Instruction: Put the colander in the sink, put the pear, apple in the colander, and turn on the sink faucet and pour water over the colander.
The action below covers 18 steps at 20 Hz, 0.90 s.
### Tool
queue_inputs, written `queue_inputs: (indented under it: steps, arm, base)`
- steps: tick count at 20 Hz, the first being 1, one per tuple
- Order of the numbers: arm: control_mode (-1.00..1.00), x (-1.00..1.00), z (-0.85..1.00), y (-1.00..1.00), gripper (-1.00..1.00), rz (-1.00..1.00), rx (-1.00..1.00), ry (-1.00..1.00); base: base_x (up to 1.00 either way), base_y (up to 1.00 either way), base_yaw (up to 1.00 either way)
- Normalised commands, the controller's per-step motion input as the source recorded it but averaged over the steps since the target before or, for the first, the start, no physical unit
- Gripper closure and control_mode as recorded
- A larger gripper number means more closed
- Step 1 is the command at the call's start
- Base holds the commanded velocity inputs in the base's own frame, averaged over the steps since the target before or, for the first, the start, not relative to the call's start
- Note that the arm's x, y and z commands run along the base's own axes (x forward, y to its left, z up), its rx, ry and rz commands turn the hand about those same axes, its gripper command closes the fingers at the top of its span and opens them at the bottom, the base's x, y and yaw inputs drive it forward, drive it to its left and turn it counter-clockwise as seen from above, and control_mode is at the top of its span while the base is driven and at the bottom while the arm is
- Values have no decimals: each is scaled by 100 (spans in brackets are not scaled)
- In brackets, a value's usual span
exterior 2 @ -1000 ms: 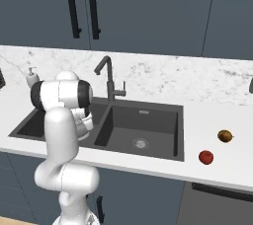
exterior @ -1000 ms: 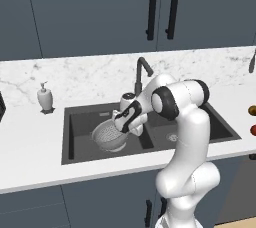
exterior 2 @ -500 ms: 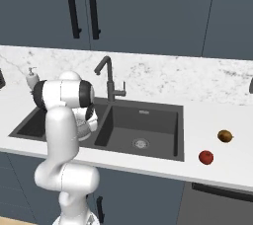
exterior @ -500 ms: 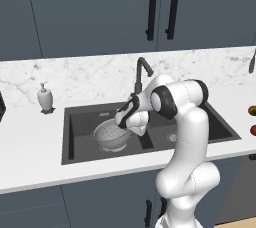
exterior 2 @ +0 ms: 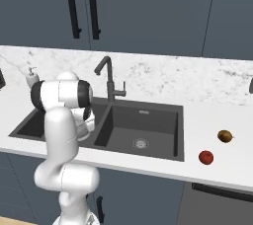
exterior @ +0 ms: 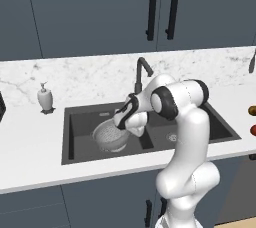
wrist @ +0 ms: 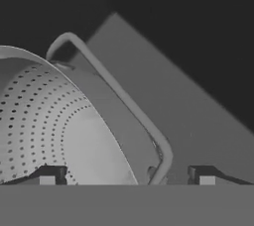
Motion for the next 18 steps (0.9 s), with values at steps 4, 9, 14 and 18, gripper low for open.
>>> queue_inputs:
  steps: [4, 9, 14, 18]
  arm:
    - [-100, -36, 6, 16, -100, -2, -4, 0]
    - [-100, -43, 17, -6, -100, -4, -9, 0]
    - [-100, -27, 30, -18, -100, -1, -9, 0]
    - [-100, -33, 54, -1, -100, 0, -8, -2]
  base:
    - [0, 0, 0]
    - [0, 0, 0]
    - [0, 0, 0]
    - [0, 0, 0]
